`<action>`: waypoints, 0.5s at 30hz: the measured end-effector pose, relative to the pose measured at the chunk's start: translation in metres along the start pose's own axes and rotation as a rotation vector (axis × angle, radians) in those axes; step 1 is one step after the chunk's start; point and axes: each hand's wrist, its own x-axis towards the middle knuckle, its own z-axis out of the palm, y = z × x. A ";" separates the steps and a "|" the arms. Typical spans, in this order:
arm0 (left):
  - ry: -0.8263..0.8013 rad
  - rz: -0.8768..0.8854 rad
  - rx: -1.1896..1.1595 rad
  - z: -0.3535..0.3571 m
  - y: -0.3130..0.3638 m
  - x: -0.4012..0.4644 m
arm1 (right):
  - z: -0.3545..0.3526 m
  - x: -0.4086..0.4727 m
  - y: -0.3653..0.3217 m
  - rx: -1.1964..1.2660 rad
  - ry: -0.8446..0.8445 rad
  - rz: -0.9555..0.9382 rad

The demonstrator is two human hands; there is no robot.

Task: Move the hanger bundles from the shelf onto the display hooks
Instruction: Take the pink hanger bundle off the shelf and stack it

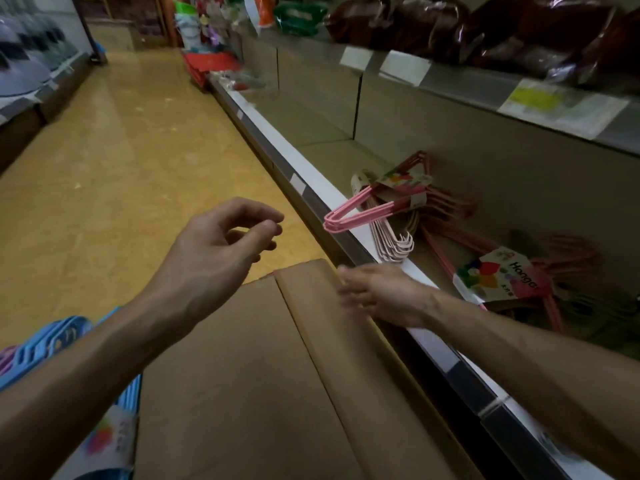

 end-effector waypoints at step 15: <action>-0.022 -0.077 -0.013 0.058 -0.010 0.015 | -0.021 0.106 -0.050 0.903 0.168 -0.077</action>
